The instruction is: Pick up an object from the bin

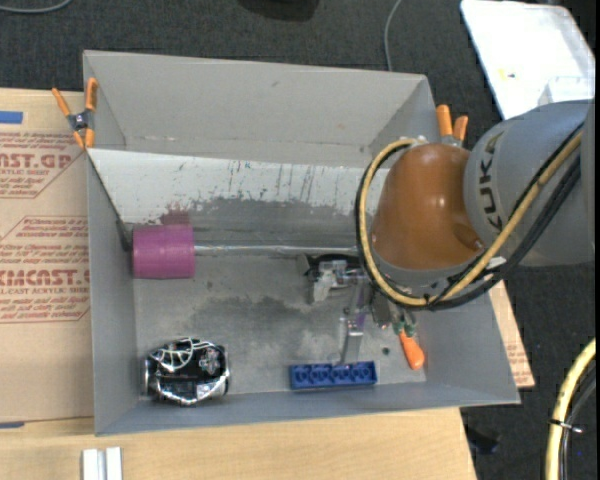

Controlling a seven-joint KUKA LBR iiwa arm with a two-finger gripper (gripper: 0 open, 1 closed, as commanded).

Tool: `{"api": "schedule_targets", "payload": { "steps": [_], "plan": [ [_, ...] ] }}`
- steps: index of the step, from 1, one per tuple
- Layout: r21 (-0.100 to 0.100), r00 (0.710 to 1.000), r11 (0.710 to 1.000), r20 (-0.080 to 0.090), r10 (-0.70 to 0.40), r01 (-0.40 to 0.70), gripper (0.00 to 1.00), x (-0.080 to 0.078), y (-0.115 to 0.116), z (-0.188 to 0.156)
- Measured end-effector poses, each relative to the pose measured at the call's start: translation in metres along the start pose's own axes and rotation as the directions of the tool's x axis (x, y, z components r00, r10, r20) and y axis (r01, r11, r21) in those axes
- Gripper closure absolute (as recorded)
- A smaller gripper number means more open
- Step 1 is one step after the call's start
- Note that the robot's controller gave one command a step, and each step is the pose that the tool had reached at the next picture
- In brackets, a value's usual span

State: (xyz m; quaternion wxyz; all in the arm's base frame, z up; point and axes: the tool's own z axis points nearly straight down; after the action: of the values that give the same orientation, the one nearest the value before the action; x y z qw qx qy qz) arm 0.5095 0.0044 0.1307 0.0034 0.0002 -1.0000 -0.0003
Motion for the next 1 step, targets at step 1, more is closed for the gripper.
{"api": "schedule_targets", "payload": {
  "steps": [1],
  "plan": [
    [0.000,1.000,1.000,0.007,0.000,0.000,0.00,-0.0020,0.0000,-0.0034]
  ]
}}
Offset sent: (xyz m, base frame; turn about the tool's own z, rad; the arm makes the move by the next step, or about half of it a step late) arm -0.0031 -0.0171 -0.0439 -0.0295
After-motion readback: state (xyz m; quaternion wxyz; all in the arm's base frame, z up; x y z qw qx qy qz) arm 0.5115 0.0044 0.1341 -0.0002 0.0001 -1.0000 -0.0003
